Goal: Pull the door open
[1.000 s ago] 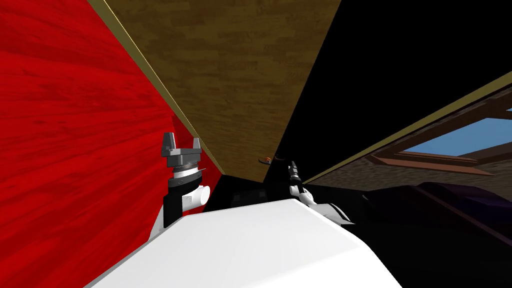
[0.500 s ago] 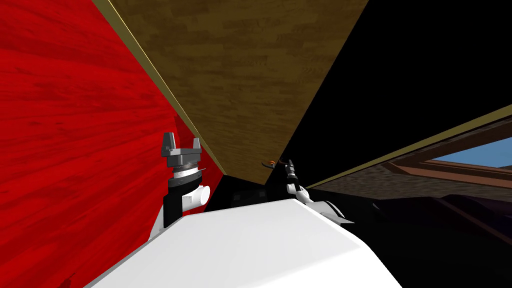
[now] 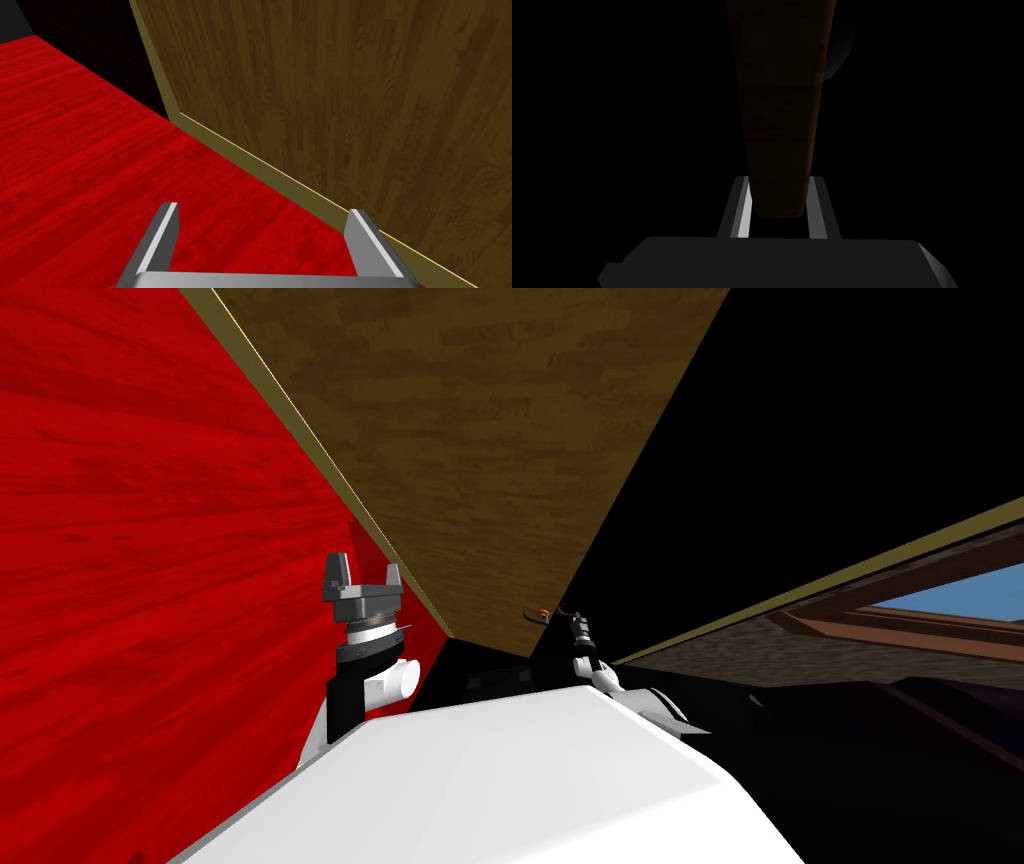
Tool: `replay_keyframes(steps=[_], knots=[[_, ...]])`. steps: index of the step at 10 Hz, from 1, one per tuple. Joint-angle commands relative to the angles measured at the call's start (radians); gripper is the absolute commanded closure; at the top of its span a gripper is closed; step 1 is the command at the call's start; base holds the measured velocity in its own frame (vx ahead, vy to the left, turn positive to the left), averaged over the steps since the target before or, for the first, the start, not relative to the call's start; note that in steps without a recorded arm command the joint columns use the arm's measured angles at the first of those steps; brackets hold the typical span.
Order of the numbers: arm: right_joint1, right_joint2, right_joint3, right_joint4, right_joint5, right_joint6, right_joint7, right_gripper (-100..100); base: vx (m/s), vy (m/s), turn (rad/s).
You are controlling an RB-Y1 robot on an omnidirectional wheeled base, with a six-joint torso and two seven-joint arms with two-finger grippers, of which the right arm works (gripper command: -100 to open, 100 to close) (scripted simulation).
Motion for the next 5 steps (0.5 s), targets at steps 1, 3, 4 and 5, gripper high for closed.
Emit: replay_keyframes(steps=[1, 3, 4, 5], knots=[[-0.002, -0.002, -0.001, -0.002, -0.001, -0.003, 0.0, 100, 0.0, 0.0, 0.0], [-0.002, -0.002, -0.001, -0.002, -0.001, -0.003, 0.0, 100, 0.0, 0.0, 0.0], [0.022, -0.027, -0.007, 0.007, -0.004, -0.004, -0.01, 100, -0.12, -0.032, 0.021], [0.026, -0.033, -0.006, 0.008, -0.003, -0.006, -0.014, 100, -0.184, -0.011, 0.035]])
